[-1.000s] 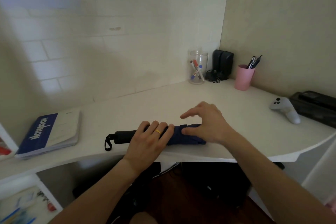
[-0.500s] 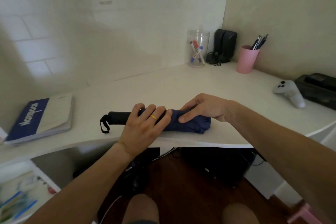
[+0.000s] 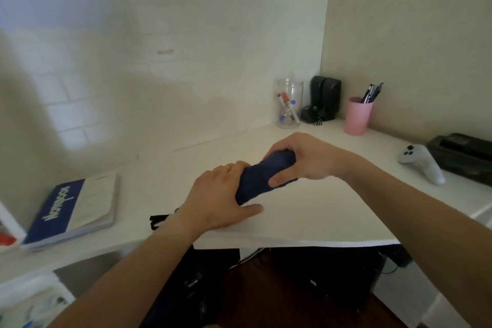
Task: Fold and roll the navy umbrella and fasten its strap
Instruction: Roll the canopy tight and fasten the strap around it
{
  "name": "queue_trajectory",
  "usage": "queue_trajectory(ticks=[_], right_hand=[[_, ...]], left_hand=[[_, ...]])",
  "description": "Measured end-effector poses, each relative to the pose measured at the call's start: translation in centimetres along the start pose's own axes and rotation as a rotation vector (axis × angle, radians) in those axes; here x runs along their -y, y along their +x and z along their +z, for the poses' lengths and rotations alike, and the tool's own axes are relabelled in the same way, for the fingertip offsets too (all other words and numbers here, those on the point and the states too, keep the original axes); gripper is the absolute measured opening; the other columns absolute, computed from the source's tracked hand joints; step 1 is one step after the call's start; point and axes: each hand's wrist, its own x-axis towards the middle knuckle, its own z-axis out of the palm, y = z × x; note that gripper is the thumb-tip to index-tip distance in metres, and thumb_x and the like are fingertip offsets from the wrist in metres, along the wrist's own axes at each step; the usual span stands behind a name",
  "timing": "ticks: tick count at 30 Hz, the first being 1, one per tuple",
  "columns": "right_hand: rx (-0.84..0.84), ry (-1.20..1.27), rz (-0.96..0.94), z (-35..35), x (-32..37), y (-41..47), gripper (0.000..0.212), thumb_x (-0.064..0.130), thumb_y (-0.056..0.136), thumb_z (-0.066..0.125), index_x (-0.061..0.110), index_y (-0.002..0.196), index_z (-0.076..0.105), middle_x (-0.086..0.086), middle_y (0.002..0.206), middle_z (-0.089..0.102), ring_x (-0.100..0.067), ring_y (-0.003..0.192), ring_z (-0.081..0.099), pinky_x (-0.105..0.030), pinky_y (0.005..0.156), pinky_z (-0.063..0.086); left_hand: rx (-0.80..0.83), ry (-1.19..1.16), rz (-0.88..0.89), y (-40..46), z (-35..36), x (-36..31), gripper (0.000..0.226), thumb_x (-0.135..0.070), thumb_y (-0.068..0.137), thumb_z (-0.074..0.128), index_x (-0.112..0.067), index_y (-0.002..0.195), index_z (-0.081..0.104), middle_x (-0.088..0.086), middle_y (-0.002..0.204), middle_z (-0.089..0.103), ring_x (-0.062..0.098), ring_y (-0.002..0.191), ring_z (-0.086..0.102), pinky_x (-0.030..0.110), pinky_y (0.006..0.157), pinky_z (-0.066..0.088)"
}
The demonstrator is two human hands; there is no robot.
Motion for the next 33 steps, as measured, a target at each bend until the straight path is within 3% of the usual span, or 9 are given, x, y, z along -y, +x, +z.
queue_trajectory(ticks=[6,10,14,17,21,24,28,30,33], right_hand=[[-0.576,0.354,0.082,0.0,3.5,-0.1,0.076,0.045,0.071,0.087,0.034,0.135,0.048,0.01,0.116,0.066,-0.007,0.098,0.068,-0.031,0.084,0.06],[-0.372,0.505,0.242,5.5,5.1,-2.4,0.087,0.04,0.073,0.087,0.037,0.141,0.034,0.011,0.124,0.061,-0.008,0.104,0.065,-0.034,0.092,0.056],[-0.524,0.437,0.226,8.1,7.3,-1.4,0.063,0.031,0.083,0.08,0.028,0.134,0.041,0.004,0.112,0.07,-0.014,0.092,0.069,-0.021,0.074,0.053],[-0.518,0.726,0.149,6.9,7.5,-2.2,0.039,0.012,0.09,0.074,0.014,0.124,0.055,-0.01,0.087,0.069,-0.02,0.065,0.06,-0.02,0.052,0.047],[-0.089,1.099,0.135,4.4,7.5,-5.4,0.024,0.022,0.094,0.068,0.002,0.098,0.057,-0.012,0.059,0.05,-0.02,0.04,0.042,-0.025,0.04,0.035],[-0.133,0.824,0.12,3.8,8.2,-6.0,0.045,0.038,0.085,0.078,0.018,0.121,0.059,-0.003,0.088,0.072,-0.023,0.056,0.062,-0.031,0.051,0.05],[-0.511,-0.154,0.155,5.3,9.5,-5.3,0.111,0.076,0.067,0.069,0.05,0.152,0.003,0.031,0.125,0.049,-0.005,0.096,0.067,-0.021,0.075,0.05],[-0.603,-0.249,0.096,6.2,9.5,-4.5,0.097,0.069,0.079,0.062,0.043,0.153,0.007,0.024,0.116,0.057,-0.006,0.095,0.067,-0.023,0.075,0.05],[-0.456,0.276,0.046,5.7,8.8,-4.1,0.051,0.043,0.087,0.072,0.034,0.129,0.046,0.013,0.081,0.068,-0.01,0.07,0.064,-0.032,0.071,0.054]], left_hand=[[-0.143,-0.797,-0.304,3.4,-4.4,-0.7,0.038,-0.051,0.079,0.082,-0.024,0.1,0.064,-0.005,0.085,0.077,0.006,0.071,0.073,0.031,0.07,0.062],[-0.372,-1.275,-0.564,4.8,-6.1,-2.9,0.03,-0.043,0.083,0.081,-0.017,0.094,0.072,0.004,0.088,0.079,0.021,0.079,0.077,0.042,0.077,0.065],[-0.429,-1.438,-0.712,5.6,-7.3,-4.7,0.029,-0.042,0.083,0.081,-0.017,0.091,0.069,0.003,0.089,0.077,0.021,0.083,0.074,0.036,0.072,0.061],[-0.359,-1.558,-0.666,4.9,-8.6,-4.3,0.036,-0.041,0.079,0.085,-0.013,0.098,0.072,0.003,0.093,0.08,0.019,0.087,0.075,0.032,0.073,0.06],[-0.212,-2.042,-0.388,4.3,-11.6,-2.1,0.037,-0.028,0.082,0.079,-0.006,0.11,0.068,0.01,0.107,0.078,0.028,0.102,0.075,0.044,0.097,0.055],[-0.287,-2.141,-0.378,4.4,-12.3,-2.4,0.022,-0.018,0.082,0.081,-0.012,0.092,0.062,0.004,0.078,0.065,0.02,0.068,0.065,0.034,0.075,0.056],[-0.516,-1.897,-0.516,4.6,-11.8,-4.1,0.024,-0.014,0.078,0.087,-0.011,0.08,0.063,0.003,0.067,0.062,0.02,0.059,0.063,0.031,0.062,0.056],[-0.511,-1.878,-0.508,4.5,-11.8,-4.9,0.023,-0.015,0.076,0.088,-0.01,0.08,0.066,0.004,0.07,0.066,0.021,0.062,0.066,0.031,0.063,0.057],[-0.373,-1.922,-0.375,3.9,-12.8,-4.7,0.022,-0.018,0.076,0.086,-0.012,0.082,0.066,0.004,0.075,0.066,0.021,0.065,0.066,0.033,0.067,0.057]])
